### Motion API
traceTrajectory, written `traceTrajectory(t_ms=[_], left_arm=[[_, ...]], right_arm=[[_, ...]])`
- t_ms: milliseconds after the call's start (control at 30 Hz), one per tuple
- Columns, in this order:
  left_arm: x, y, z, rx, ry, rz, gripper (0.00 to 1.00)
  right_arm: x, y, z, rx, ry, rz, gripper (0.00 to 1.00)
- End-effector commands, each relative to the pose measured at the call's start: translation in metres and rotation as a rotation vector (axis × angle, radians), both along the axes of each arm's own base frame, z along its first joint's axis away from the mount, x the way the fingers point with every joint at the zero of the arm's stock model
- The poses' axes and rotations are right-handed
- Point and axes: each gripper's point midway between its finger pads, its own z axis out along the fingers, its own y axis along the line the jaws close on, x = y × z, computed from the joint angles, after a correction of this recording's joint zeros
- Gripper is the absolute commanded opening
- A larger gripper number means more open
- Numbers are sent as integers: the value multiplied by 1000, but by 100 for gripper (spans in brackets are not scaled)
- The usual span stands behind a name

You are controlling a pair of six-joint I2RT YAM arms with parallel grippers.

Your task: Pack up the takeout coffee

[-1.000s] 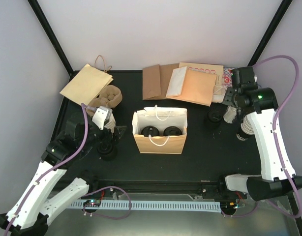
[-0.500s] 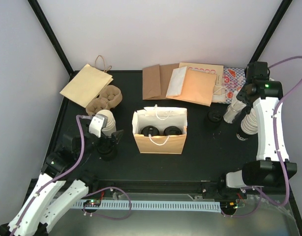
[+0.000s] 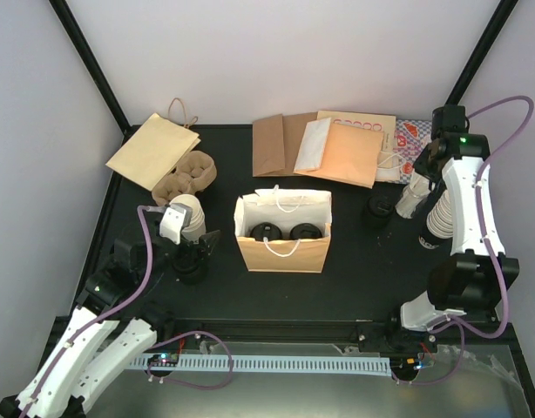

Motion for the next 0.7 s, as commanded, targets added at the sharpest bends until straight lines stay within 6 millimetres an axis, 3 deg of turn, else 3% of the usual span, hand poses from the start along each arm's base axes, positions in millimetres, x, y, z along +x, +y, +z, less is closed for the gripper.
traceTrajectory(t_ms=[0,500,667], left_arm=[[2,0,7,-23,-30,12,99],[4,0,5,-18,-20,17,99],[4,0,4,-16,-17,16,99]], right_arm=[[6,-13,8,-12,-36,-53,41],[19,-15,-8,-7,-9,-46,35],[19,-16,-6,-15,-13,-42,22]])
